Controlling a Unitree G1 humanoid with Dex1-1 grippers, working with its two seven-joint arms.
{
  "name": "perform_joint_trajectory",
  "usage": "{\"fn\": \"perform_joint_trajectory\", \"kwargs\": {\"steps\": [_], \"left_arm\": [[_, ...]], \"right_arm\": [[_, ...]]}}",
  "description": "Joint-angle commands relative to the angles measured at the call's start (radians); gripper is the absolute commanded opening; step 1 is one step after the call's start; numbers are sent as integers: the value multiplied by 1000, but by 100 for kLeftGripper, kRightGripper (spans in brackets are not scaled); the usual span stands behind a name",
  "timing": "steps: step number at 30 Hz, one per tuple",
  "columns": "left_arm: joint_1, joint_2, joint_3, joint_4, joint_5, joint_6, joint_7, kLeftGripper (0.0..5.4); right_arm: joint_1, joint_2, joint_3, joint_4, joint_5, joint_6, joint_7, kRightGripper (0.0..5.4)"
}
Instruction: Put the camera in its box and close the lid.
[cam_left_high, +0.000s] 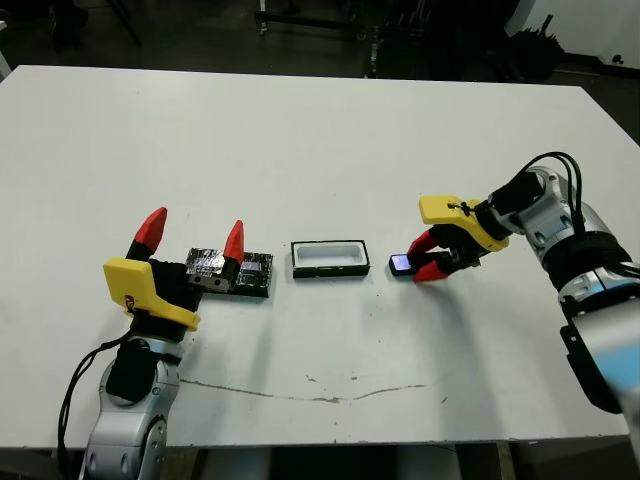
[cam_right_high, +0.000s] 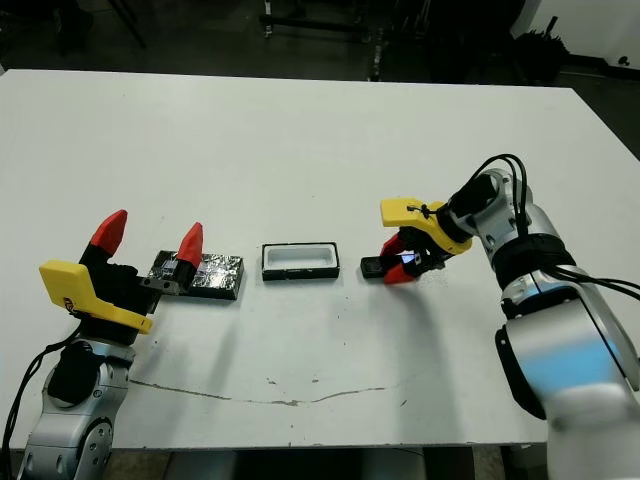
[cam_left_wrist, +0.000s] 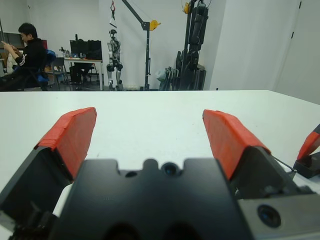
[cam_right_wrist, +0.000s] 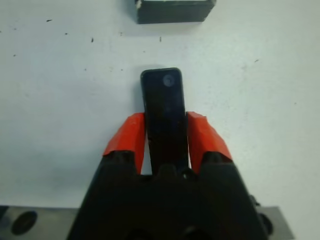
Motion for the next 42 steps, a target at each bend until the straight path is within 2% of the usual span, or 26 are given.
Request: {"fn": "perform_joint_trajectory", "kwargs": {"steps": [1, 9, 14, 16, 19, 22, 25, 30, 35, 42], "left_arm": [[7, 7, 3, -9, -9, 12, -5, 540], [7, 9, 3, -12, -1, 15, 0, 540], [-1, 10, 1, 2, 11, -4, -3, 540], [-5, 9, 1, 1, 7, 4, -4, 540], [-5, 3, 0, -8, 2, 18, 3, 540], [-6, 4, -1, -11, -1, 21, 1, 540], [-9, 5, -2, -10, -1, 21, -1, 540], [-9, 11, 1, -14, 6, 23, 1, 540], [-4, 5, 0, -15, -2, 20, 0, 540], [4, 3, -3, -26, 8, 28, 11, 540]], "right_arm": [[55, 0, 8, -2, -10, 8, -24, 168], [72, -22, 0, -70, -6, 28, -39, 168], [93, -56, -26, -140, 23, 4, -39, 168], [90, -61, -47, -151, 49, 31, -25, 168], [63, -57, -100, -150, 101, 149, -24, 168], [30, -58, -153, -150, 151, 193, -29, 168], [-14, -32, -223, -110, 228, 244, -33, 168], [-80, 36, -258, -97, 301, 290, 7, 168], [-113, 106, -219, -169, 294, 403, -16, 168], [-127, 184, -174, -163, 278, 378, -28, 168]]}}
